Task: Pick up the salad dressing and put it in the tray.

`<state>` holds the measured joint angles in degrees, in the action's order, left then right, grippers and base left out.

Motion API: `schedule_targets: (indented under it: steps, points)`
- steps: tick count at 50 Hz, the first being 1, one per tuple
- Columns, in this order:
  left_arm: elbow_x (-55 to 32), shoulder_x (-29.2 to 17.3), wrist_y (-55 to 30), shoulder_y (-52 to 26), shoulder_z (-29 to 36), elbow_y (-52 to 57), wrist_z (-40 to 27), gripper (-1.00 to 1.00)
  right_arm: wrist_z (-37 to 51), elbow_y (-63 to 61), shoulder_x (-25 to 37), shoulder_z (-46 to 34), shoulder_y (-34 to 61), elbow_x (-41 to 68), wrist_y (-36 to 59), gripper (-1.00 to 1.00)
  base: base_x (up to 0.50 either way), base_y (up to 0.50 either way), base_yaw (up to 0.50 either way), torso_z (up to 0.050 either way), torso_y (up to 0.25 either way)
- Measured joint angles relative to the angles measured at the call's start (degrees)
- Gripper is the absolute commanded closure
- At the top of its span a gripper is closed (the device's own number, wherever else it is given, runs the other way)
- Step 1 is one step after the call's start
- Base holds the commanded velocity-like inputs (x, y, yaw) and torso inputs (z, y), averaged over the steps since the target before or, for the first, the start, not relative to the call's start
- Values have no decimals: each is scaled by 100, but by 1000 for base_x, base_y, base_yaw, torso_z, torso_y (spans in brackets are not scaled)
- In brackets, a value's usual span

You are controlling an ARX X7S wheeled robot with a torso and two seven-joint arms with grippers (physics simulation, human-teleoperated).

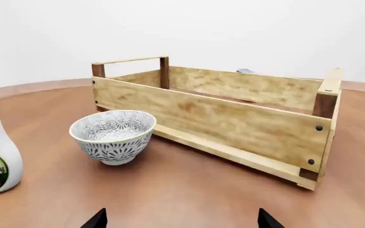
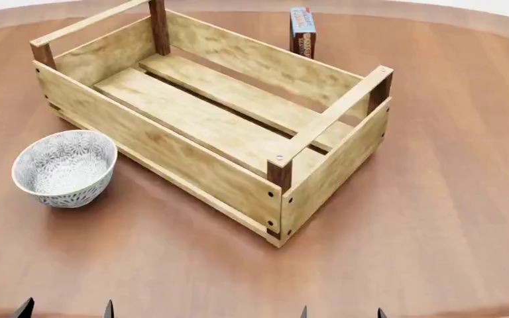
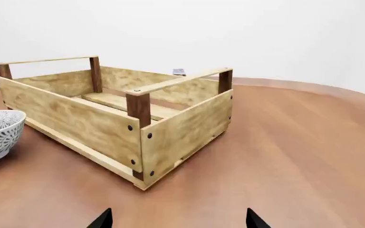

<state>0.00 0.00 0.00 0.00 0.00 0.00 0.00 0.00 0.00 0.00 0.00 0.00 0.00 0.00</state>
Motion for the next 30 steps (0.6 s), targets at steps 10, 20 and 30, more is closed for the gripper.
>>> schedule_targets:
  steps: [10,20,30]
  points:
    - [-110,-107,-39,-13,124,15,-143,-100,114,-23,111,-129,8,143,13,-100,0,0,0,0,0]
    - [-228,-228,-90,-28,261,49,-308,-100,231,-46,233,-265,21,306,16,-100,0,0,0,0,0]
    - [-345,-319,-72,-29,387,39,-408,-100,340,-19,342,-381,17,405,-41,-100,0,350,0,0,0]
